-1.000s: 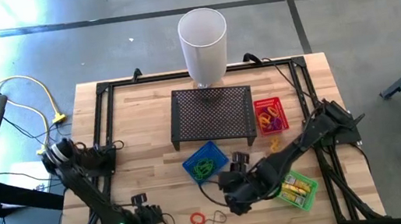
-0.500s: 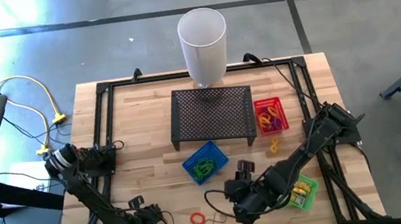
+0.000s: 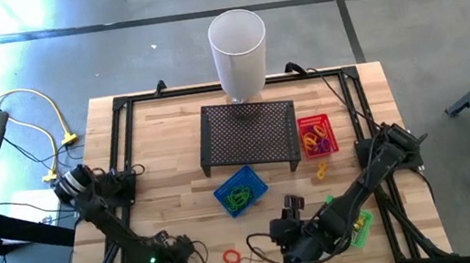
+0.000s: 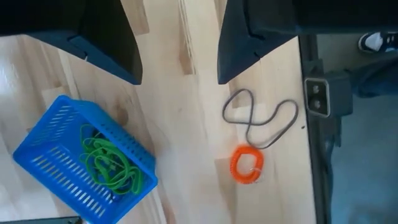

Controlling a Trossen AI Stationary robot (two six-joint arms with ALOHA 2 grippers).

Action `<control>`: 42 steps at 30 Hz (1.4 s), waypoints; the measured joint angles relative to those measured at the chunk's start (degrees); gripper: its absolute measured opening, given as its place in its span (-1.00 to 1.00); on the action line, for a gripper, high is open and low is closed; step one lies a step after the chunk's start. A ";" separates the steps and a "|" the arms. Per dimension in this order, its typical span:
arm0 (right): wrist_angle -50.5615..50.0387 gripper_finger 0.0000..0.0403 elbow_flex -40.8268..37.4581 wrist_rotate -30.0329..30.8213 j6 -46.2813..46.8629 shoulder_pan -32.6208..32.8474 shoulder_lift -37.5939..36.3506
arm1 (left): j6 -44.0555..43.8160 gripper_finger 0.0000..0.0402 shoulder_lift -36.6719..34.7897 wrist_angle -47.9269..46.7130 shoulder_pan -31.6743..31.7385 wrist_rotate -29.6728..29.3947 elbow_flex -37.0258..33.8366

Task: Pick & Place Office Desk Supplies
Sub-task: Put the violet rubber band into the blue bin

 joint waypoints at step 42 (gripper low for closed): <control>-12.41 -0.48 0.00 3.45 14.62 3.28 -0.35 | 42.18 -1.00 -12.06 6.01 41.57 1.97 10.60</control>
